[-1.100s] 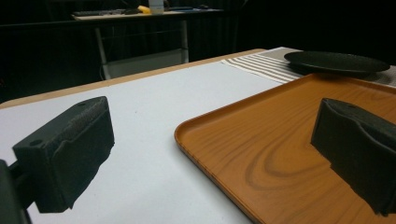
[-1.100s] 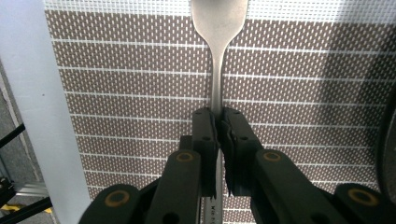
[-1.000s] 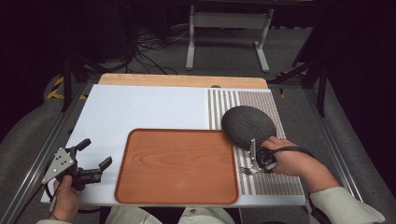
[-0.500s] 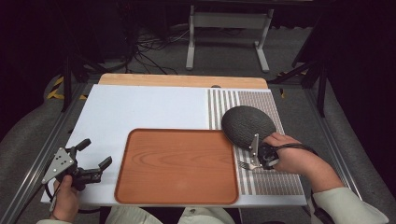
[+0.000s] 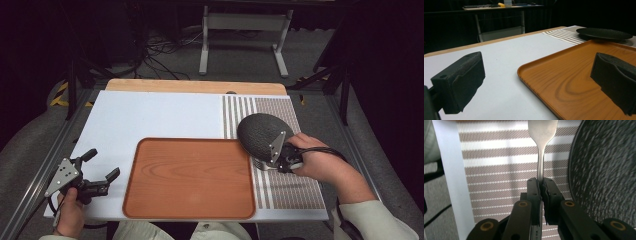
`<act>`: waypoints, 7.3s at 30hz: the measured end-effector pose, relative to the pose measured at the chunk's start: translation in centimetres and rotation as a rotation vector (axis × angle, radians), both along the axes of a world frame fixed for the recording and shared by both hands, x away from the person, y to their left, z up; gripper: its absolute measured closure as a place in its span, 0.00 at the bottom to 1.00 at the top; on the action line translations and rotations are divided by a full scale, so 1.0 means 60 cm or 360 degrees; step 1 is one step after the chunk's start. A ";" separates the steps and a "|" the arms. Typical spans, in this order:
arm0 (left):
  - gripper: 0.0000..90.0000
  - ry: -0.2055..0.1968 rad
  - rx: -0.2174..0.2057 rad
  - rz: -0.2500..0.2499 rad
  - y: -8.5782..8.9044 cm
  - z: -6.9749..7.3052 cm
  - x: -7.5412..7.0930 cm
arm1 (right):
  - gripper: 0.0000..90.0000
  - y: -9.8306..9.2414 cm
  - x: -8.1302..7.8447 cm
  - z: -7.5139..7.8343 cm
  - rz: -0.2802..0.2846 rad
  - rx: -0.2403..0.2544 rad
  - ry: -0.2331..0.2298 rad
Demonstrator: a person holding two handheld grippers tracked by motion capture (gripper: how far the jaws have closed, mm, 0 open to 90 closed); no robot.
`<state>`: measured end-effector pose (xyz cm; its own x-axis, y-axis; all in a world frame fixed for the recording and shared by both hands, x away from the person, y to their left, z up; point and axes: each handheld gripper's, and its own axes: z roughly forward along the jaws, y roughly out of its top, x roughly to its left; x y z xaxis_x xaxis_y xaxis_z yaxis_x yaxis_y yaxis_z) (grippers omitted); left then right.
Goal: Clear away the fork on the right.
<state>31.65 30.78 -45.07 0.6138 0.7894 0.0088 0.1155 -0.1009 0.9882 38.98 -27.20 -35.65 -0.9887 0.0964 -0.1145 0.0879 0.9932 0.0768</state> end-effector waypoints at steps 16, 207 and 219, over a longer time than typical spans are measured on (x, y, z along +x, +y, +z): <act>0.00 0.0000 0.0006 -0.0004 0.000 0.000 0.000 | 0.94 0.000 -0.002 0.033 -0.0196 0.0342 -0.0128; 0.00 -0.0015 0.0007 -0.0008 0.004 0.003 0.000 | 1.00 0.231 0.038 -0.135 -0.0368 0.0847 -0.0047; 0.00 -0.0016 0.0007 -0.0010 0.004 0.003 0.000 | 1.00 0.221 0.046 -0.132 -0.0393 0.0806 -0.0084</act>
<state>31.63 31.00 -44.86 0.6184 0.7857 0.0183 0.1051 -0.1058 0.9888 41.72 -13.96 -43.55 -0.9241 0.3798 -0.0424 0.2960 0.7816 0.5491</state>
